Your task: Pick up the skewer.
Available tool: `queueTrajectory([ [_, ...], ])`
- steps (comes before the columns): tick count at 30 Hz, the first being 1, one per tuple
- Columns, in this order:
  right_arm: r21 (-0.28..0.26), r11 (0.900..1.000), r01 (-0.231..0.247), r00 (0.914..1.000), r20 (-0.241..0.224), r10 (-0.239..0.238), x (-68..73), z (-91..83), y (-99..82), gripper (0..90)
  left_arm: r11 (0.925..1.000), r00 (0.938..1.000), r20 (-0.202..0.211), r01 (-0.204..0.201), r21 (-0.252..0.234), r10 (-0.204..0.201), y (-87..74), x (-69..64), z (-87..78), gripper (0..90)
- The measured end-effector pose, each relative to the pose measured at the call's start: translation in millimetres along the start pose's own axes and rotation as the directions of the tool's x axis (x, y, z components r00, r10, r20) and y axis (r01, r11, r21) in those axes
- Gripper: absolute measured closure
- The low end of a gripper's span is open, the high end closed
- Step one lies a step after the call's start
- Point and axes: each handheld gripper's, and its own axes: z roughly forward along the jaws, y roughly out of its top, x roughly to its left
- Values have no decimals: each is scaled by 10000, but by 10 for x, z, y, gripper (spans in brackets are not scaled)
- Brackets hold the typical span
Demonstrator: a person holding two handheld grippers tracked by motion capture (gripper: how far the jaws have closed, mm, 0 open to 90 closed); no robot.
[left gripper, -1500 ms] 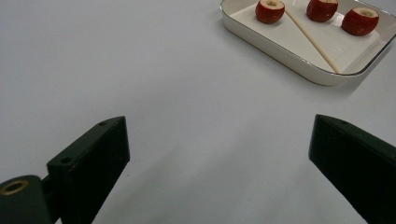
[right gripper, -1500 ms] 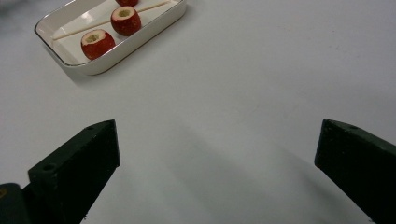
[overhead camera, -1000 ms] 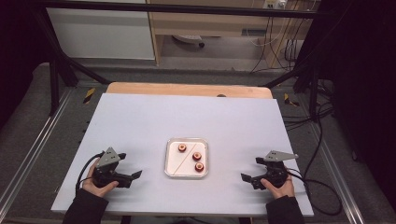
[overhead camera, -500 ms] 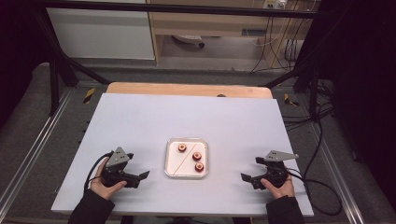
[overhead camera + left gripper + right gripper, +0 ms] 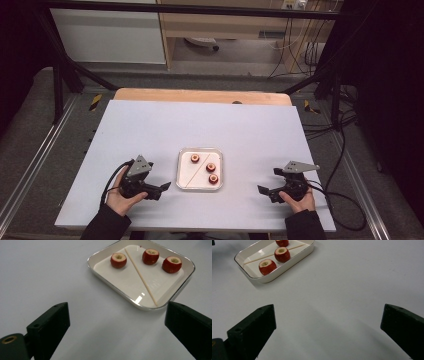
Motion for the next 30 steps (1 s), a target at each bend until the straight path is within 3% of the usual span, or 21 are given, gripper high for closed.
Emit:
queueTrajectory([
  [12, 28, 10000, 87, 9999, 98, -88, 10, 8, 9, 7, 9991, 9998, 1, -195, 383, 195, 313, -207, 192, 67],
  [20, 81, 9999, 75, 9999, 123, -76, 11, 5, 10, 7, 9962, 9998, -200, -61, 868, 79, 463, -339, 402, 157],
  [30, 175, 9998, 95, 9999, 138, -97, 11, 19, 5, 6, 9920, 9989, -459, 31, 1266, 28, 482, -479, 679, 339],
])
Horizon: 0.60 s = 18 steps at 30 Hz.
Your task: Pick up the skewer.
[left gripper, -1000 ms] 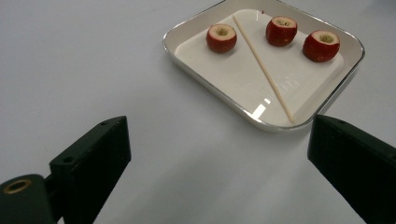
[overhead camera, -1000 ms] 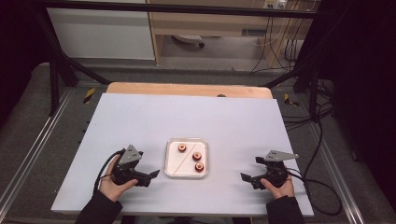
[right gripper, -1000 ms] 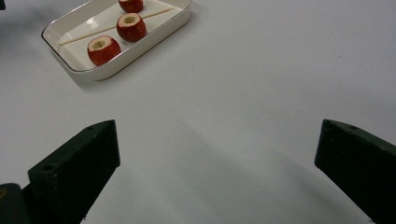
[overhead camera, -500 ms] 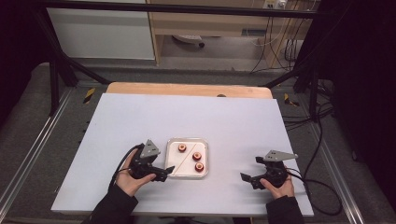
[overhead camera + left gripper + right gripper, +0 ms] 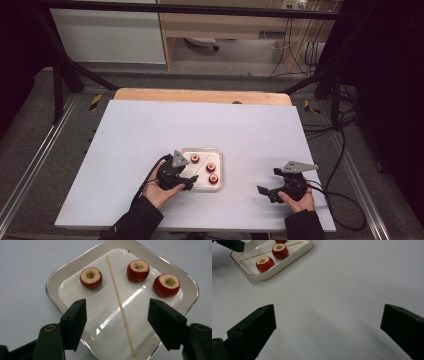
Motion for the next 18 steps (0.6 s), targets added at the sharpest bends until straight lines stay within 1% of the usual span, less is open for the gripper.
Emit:
queueTrajectory([
  [2, -6, 10000, -3, 10000, -2, 3, 2, -2, -1, 7, 10000, 9999, -117, 5, 6, -5, -7, -21, 41, 402],
  [3, -6, 10000, -3, 10000, -2, 3, 2, -2, -1, 7, 10000, 9999, -104, 46, 21, -46, -12, -27, 56, 402],
  [4, -6, 10000, 5, 10000, -7, -5, 4, -4, -2, 7, 9999, 9999, -72, 109, 55, -108, -14, -33, 72, 437],
  [6, -26, 10000, 1, 10000, 6, -1, 3, -10, 0, 7, 9998, 9997, -155, 183, 48, -183, -24, -57, 92, 500],
  [9, -49, 10000, -31, 10000, 1, 31, 5, -18, 1, 7, 9996, 9993, -237, 284, -42, -285, -43, -89, 110, 551],
  [14, -64, 10000, 9, 10000, -7, -9, -1, -21, 4, 7, 9984, 9980, -282, 564, 30, -563, -74, -93, 140, 633],
  [18, 1, 10000, -12, 10000, -7, 12, 4, -8, 0, 7, 9980, 9975, -325, 633, -10, -633, -86, -102, 149, 680],
])
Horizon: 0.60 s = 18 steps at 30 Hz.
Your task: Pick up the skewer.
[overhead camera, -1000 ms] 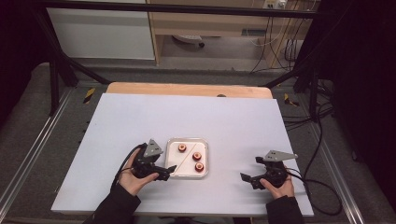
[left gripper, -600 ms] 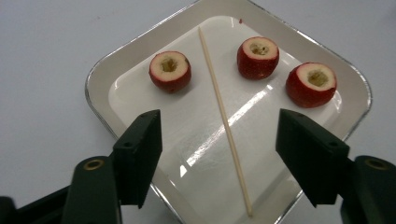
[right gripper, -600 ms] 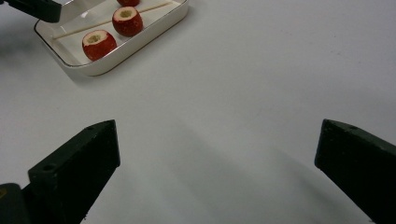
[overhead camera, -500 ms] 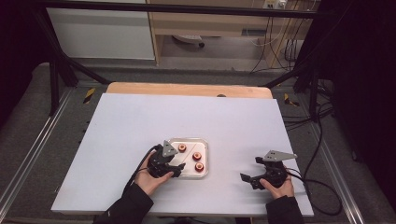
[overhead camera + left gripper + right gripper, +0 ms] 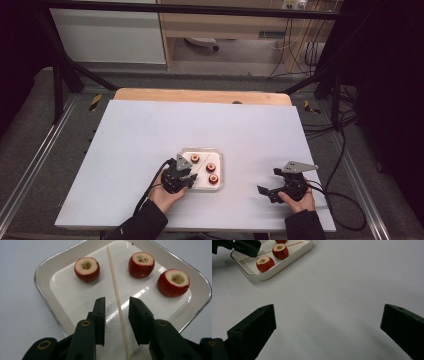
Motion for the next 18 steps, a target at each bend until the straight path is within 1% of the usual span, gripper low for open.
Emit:
queueTrajectory([
  [3, 2, 10000, 16, 10000, -4, -16, 0, 2, -1, 7, 10000, 10000, 19, 40, -1, -40, -9, -15, 14, 697],
  [5, 5, 10000, -10, 10000, -13, 10, 1, -1, -1, 7, 10000, 10000, -56, 30, -38, -30, -13, -19, 16, 730],
  [7, -6, 10000, -2, 10000, -16, 2, 0, -1, 0, 7, 9999, 9999, -95, 78, -73, -78, -16, -18, 18, 736],
  [10, 11, 10000, 23, 10000, -13, -23, 0, 4, -1, 7, 9999, 9997, -207, 114, -110, -116, -23, -25, 17, 772],
  [12, 21, 10000, 39, 10000, -13, -38, 0, 6, -2, 7, 9999, 9997, -210, 136, -91, -138, -24, -32, 13, 787],
  [15, 24, 10000, 22, 10000, -21, -21, 0, 2, -1, 7, 9999, 9993, -353, 133, -103, -137, -30, -44, 11, 805],
  [18, 20, 10000, 15, 10000, -28, -15, 0, 2, -1, 7, 9996, 9988, -423, 235, -168, -242, -36, -54, 13, 831],
])
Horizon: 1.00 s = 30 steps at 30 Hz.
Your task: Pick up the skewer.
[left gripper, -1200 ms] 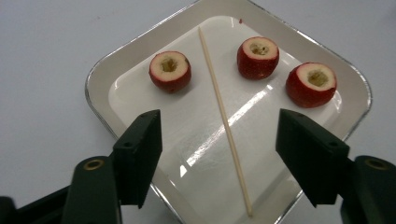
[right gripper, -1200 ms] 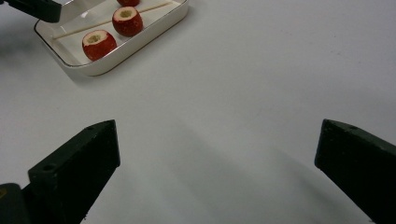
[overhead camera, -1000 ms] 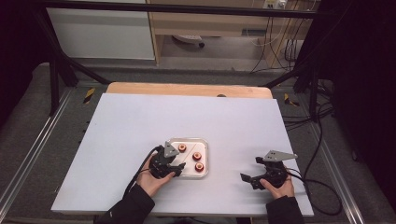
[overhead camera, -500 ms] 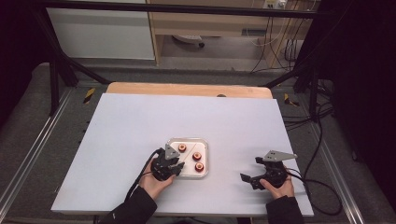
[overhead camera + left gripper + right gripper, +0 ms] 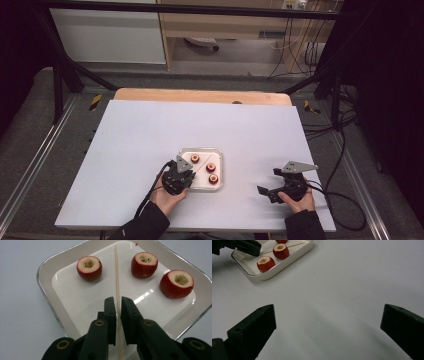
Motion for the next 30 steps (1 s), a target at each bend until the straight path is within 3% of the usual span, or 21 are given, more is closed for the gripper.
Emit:
queueTrajectory([
  [7, 52, 10000, 7, 10000, -12, -7, 0, 7, 0, 7, 9995, 9992, 245, 303, -60, -302, -12, 22, -4, 880],
  [17, 71, 10000, 60, 10000, -12, -60, -2, 11, -2, 7, 9993, 9982, 514, 312, -210, -301, -27, 33, -7, 887],
  [30, 136, 9998, 170, 9998, 49, -170, 14, 24, 7, 6, 9951, 9961, 818, 405, -897, -332, 39, 176, -208, 886],
])
